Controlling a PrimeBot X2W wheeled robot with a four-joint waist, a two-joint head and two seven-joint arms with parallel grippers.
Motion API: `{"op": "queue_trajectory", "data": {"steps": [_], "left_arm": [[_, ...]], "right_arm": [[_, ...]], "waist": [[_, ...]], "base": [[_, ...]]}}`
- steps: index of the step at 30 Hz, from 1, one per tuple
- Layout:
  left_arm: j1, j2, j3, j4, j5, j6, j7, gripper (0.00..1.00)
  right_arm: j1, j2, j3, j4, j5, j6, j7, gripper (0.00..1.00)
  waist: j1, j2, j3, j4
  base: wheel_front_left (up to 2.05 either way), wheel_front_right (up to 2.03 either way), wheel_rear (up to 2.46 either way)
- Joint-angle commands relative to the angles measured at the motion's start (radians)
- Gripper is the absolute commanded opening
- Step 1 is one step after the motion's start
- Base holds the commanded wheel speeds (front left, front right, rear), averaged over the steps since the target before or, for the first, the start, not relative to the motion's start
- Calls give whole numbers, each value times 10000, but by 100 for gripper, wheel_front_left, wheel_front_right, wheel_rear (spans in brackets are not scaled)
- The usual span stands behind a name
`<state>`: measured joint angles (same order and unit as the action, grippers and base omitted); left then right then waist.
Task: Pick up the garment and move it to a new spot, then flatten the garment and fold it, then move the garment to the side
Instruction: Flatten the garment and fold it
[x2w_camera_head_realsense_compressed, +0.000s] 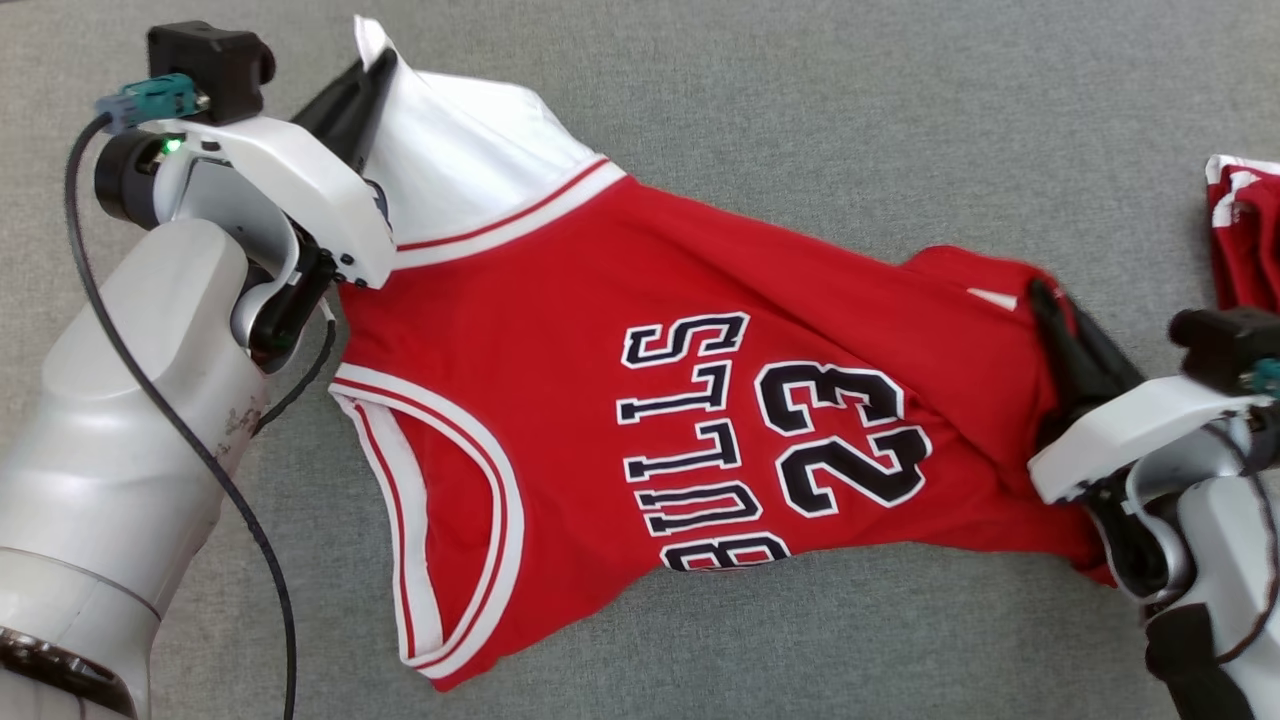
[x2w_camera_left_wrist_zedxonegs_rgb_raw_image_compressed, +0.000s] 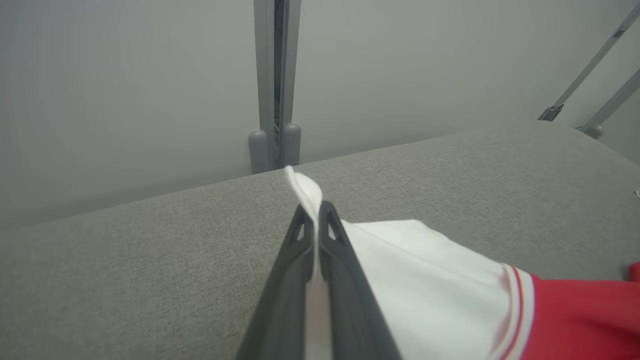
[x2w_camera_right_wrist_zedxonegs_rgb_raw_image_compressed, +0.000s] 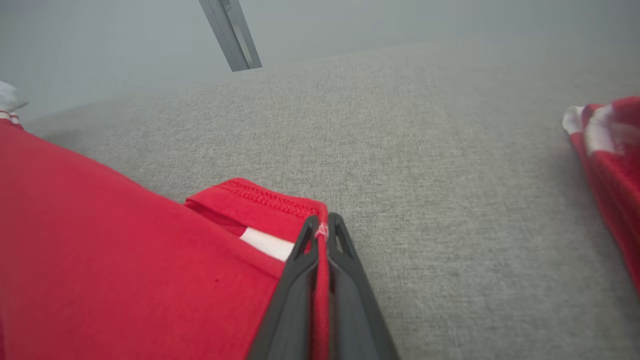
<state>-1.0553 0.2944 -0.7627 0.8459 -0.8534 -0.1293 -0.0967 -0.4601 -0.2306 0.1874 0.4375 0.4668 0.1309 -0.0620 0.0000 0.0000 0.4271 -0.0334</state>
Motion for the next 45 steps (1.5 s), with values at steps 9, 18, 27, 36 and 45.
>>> {"op": "queue_trajectory", "data": {"steps": [9, 18, 27, 36, 45], "left_arm": [[-410, 432, 456, -784, 414, 510, -1371, 0], [142, 1440, 1557, -4351, 1091, 1854, -1664, 0], [1546, 2879, 2603, -9283, 1933, 3689, -1589, 0], [2180, 4027, 3067, -12532, 2569, 4960, -762, 0], [2200, 4180, 2988, -12913, 2491, 5001, -378, 0]], "right_arm": [[-391, -39, -1102, -1306, 1177, -2, -985, 0], [-706, 50, -1892, -3935, 1166, 0, -1136, 0], [-428, 412, -2527, -6528, 974, 0, -346, 0], [-335, 847, -2943, -7926, 927, 0, 461, 0], [-468, 1009, -2864, -7798, 1009, 0, 583, 0]], "waist": [[0, 0, -544, -39], [0, 0, -1051, 8], [0, 0, -1463, 90], [0, 0, -1816, 118], [0, 0, -1756, 8]], "base": [[0, 0, 0], [0, 0, 0], [0, 0, 0], [0, 0, 0], [0, 0, 0]]}}
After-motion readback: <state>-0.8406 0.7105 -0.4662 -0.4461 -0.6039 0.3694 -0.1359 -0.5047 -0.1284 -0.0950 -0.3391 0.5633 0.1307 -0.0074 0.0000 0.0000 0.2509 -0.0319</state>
